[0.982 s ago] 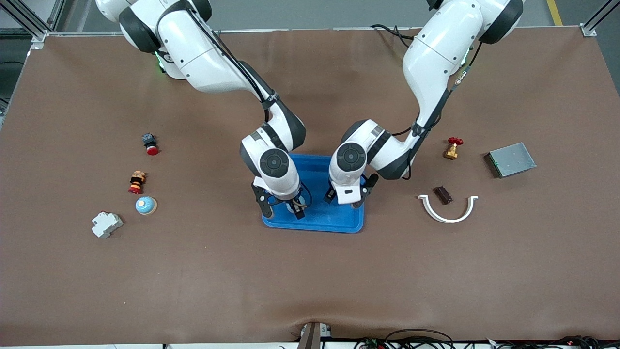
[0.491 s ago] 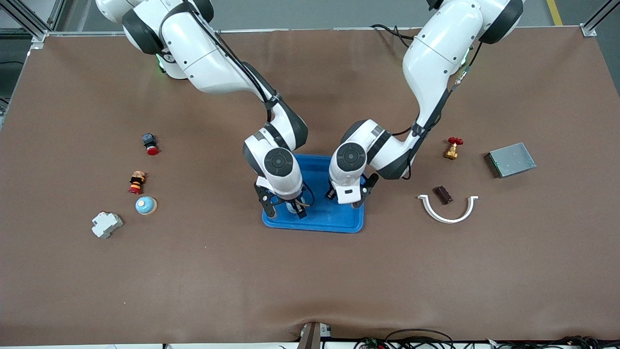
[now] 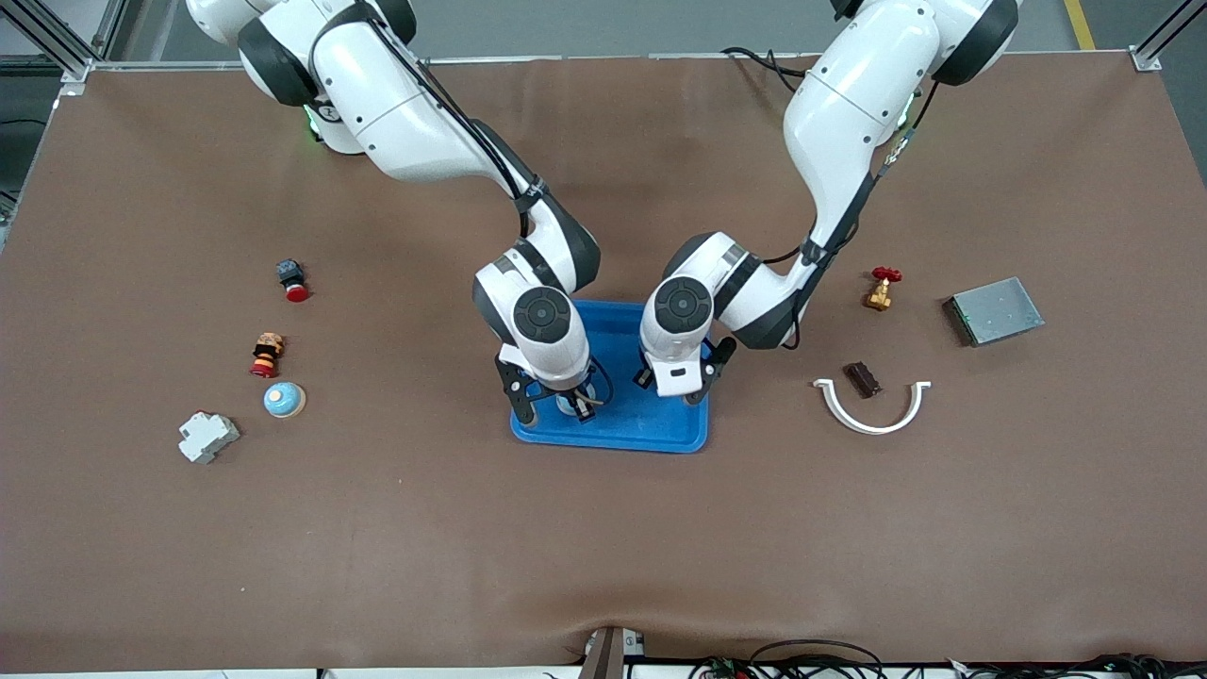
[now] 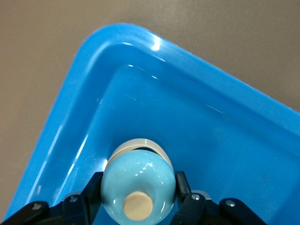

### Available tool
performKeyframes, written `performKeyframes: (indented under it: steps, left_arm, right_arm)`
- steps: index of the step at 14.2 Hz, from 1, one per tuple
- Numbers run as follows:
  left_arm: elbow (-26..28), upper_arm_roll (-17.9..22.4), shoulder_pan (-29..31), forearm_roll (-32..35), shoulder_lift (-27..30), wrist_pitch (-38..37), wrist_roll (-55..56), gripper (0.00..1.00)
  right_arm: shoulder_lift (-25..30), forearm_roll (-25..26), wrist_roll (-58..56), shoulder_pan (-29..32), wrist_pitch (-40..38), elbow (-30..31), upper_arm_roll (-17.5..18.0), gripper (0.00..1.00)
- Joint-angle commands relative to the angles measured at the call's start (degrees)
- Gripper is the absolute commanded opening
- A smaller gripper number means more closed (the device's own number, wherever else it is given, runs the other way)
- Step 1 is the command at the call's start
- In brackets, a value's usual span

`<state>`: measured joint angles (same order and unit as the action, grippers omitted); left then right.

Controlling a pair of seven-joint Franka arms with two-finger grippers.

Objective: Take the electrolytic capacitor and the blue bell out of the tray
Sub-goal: 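Grasp the second capacitor with the left gripper while the right gripper grasps the bell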

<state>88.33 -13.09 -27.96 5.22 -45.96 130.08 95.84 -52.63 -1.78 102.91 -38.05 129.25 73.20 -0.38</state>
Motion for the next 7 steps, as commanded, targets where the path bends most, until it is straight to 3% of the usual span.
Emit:
performKeyframes:
  steps: [1, 4, 7]
  left_arm:
    - [-0.3, 0.3, -0.1, 1.2, 0.9, -0.2, 1.5, 0.00]
    - [-1.2, 0.3, 0.4, 1.4, 2.1, -3.0, 1.1, 0.00]
    - [-5.7, 0.3, 2.3, 1.5, 3.2, -12.2, -2.4, 0.00]
  right_arm:
    - [0.6, 0.3, 0.0, 0.6, -7.0, -5.0, 0.2, 0.00]
    - [2.1, -0.4, -3.9, 3.1, -12.7, -7.1, 1.7, 0.00]
    - [4.4, -0.7, -7.5, 5.3, -13.5, -6.4, 2.2, 0.00]
